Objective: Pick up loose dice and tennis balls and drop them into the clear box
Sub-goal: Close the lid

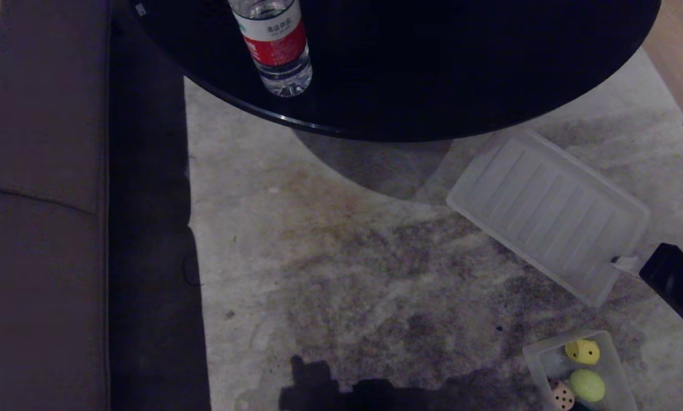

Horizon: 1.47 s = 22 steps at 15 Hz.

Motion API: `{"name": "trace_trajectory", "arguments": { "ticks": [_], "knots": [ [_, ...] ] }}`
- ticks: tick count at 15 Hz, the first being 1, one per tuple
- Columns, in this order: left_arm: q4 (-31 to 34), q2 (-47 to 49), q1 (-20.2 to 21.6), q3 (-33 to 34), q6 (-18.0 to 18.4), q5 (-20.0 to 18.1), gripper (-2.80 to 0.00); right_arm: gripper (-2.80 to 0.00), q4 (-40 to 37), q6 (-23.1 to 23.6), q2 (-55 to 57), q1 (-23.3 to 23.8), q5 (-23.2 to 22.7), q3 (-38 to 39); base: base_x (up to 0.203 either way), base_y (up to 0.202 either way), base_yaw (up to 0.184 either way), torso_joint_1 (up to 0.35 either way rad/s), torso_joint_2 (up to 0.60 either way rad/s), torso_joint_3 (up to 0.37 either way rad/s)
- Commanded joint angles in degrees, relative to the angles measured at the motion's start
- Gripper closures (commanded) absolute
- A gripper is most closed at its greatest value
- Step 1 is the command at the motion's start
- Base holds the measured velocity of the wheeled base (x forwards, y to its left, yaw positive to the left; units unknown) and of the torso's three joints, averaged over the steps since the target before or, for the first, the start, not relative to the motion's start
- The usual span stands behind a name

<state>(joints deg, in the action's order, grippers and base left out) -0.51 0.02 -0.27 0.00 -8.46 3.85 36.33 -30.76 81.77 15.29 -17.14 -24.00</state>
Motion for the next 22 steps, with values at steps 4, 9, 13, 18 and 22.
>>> {"name": "trace_trajectory", "arguments": {
  "ticks": [4, 9, 13, 18, 22],
  "knots": [
    [0.0, 0.1, 0.0, 0.0, -0.1, 0.0, 0.0, 0.0, 0.2, -0.2, 0.0, 0.0, -0.1, 0.0, 0.0, 0.0, 0.0, 0.002, 0.0, 0.204],
    [0.0, 0.1, 0.0, 0.0, 0.0, 0.0, 0.0, 0.0, 0.3, -0.1, 0.0, 0.0, -0.1, 0.4, 0.0, 0.0, 0.0, 0.001, 0.0, 0.099],
    [0.0, 0.1, 0.0, 0.0, 0.0, 0.0, 0.0, 0.0, 0.3, -0.1, -0.1, 0.0, -0.1, 0.4, -0.014, 0.0, 0.0, 0.001, 0.0, 0.001],
    [0.0, 0.1, 0.0, 0.0, 0.0, 0.0, 0.0, 0.0, 0.3, -0.1, -0.1, 0.0, -0.1, 0.5, -0.176, 0.0, -0.001, 0.003, 0.0, 0.002],
    [0.0, 0.1, 0.0, 0.0, 0.0, 0.0, 0.0, 0.0, 0.3, -0.1, -0.1, 0.0, -0.1, 0.5, -0.183, 0.0, -0.002, 0.002, 0.01, 0.003]
  ]
}}
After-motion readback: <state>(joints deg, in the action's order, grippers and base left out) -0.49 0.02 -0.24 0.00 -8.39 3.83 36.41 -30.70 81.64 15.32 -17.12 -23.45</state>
